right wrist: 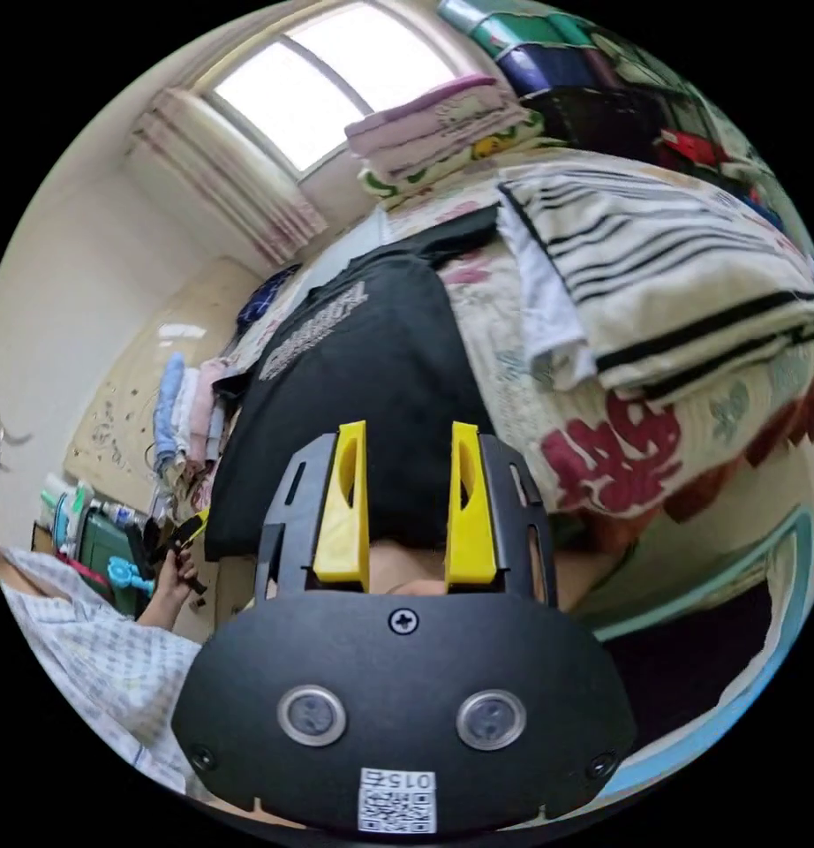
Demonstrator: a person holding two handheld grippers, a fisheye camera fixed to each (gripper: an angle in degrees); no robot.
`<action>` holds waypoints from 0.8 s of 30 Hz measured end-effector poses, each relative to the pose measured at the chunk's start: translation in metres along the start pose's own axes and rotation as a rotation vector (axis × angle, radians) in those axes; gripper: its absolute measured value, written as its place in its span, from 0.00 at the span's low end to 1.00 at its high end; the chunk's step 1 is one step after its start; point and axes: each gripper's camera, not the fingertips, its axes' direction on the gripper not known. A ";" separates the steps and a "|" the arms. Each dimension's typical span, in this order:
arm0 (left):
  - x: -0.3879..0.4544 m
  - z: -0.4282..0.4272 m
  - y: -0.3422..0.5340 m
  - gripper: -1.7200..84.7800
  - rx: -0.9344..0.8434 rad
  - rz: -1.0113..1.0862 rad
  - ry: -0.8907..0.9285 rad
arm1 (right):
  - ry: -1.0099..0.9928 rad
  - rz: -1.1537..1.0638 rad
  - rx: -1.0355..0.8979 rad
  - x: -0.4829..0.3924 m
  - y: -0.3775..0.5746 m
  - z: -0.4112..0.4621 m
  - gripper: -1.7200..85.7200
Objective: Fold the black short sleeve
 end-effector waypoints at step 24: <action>-0.011 -0.036 0.002 0.02 -0.054 0.066 -0.056 | 0.075 -0.027 -0.110 -0.092 -0.005 -0.113 0.01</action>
